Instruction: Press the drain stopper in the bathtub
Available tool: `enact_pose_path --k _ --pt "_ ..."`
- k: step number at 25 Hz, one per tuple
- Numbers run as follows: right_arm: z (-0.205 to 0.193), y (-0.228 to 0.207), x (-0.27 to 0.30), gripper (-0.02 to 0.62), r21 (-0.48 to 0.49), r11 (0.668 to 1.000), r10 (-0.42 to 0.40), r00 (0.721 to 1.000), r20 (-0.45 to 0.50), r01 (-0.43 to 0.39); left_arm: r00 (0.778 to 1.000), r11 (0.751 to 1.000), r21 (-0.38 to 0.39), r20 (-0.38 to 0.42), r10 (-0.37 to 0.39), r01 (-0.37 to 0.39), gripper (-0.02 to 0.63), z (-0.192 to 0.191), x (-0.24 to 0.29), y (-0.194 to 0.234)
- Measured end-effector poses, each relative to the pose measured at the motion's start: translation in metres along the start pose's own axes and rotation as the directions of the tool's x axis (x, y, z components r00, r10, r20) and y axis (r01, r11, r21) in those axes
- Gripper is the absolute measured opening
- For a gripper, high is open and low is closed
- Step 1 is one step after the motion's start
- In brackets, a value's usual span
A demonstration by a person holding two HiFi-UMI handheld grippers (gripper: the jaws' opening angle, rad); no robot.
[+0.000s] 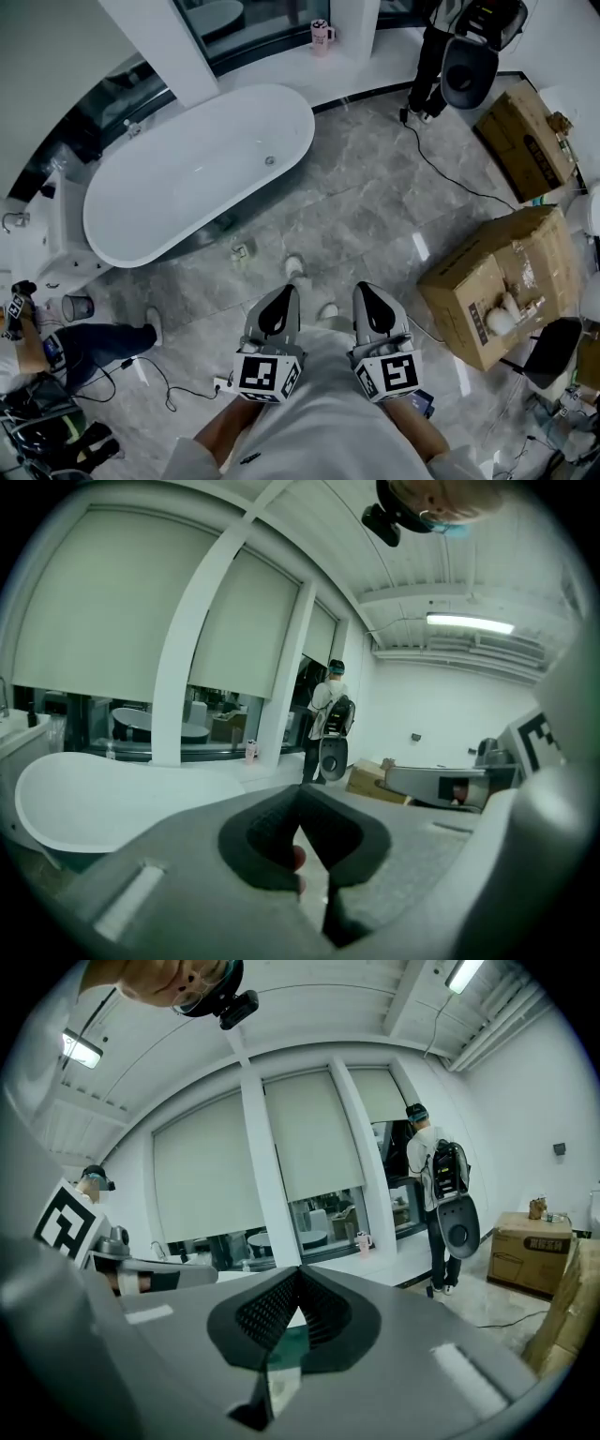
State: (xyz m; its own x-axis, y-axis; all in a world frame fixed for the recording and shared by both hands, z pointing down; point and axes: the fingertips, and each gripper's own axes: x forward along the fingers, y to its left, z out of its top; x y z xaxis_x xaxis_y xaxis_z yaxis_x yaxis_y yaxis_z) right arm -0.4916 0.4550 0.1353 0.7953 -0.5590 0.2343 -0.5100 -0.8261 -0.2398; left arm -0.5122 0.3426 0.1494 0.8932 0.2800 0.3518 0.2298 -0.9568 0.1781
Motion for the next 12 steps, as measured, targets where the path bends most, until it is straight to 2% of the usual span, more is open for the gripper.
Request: enact_pose_path --k 6,12 --pt "0.005 -0.035 0.046 -0.008 0.000 1.000 -0.025 0.999 -0.022 0.025 0.996 0.997 0.003 -0.043 -0.082 0.082 0.005 -0.002 0.066 -0.007" --pt "0.029 -0.081 0.150 -0.007 0.007 1.000 0.010 0.998 -0.062 -0.010 0.998 0.998 -0.045 -0.045 -0.048 0.046 0.005 0.039 0.166 0.047"
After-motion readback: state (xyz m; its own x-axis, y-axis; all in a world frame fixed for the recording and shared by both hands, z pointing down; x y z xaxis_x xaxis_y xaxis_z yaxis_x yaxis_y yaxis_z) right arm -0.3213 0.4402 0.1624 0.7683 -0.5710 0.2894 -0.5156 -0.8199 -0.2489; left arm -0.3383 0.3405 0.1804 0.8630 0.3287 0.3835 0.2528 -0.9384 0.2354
